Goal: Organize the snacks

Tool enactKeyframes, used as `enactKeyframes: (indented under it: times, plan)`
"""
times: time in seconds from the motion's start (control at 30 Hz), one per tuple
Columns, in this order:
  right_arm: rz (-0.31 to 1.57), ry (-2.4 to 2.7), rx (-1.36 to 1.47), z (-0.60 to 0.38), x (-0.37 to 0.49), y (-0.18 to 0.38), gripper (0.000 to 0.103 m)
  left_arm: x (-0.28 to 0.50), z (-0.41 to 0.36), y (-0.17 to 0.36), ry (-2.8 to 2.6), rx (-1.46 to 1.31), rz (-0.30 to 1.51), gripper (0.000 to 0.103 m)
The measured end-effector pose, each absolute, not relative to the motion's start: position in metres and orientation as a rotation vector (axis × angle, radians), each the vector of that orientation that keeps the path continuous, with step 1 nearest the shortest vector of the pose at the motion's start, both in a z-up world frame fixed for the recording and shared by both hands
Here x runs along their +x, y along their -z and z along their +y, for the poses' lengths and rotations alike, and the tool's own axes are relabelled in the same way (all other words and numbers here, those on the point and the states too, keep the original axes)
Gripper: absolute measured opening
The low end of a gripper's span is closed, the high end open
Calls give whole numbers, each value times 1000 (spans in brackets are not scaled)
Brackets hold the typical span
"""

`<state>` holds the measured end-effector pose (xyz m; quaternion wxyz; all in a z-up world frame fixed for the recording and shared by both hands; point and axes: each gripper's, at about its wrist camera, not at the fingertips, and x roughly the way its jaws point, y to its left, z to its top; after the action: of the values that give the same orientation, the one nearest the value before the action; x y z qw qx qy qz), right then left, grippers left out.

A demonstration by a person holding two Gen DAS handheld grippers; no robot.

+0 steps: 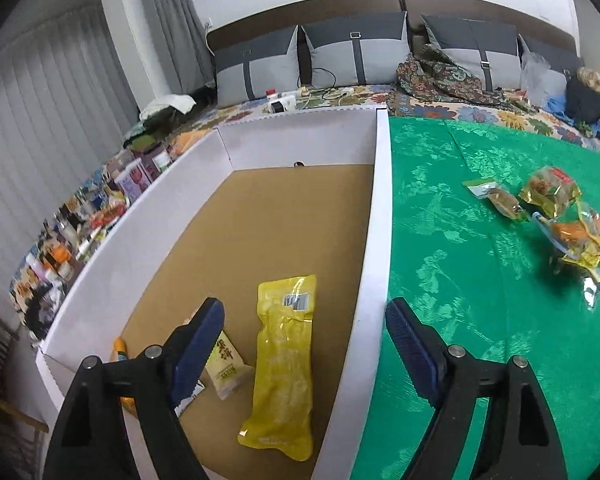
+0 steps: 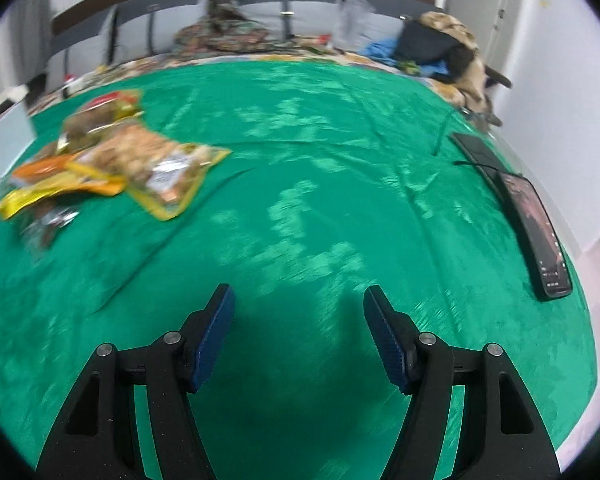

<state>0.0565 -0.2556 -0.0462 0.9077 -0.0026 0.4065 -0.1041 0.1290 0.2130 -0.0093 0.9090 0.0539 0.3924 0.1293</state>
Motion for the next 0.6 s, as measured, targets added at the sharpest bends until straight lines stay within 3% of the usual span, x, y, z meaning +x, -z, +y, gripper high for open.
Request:
enactKeyframes:
  times: [0.23, 0.37, 0.5, 0.6]
  plan:
    - [837, 237, 33, -268, 72, 50, 75, 124, 200, 11, -272, 172, 810, 83]
    - [848, 226, 106, -279, 73, 53, 83, 108, 182, -16, -373, 215, 665, 84]
    - [854, 233, 99, -277, 74, 54, 86, 85, 144, -42, -368, 249, 506, 101]
    - [854, 233, 101, -277, 74, 55, 86, 73, 108, -48, -227, 238, 482, 103]
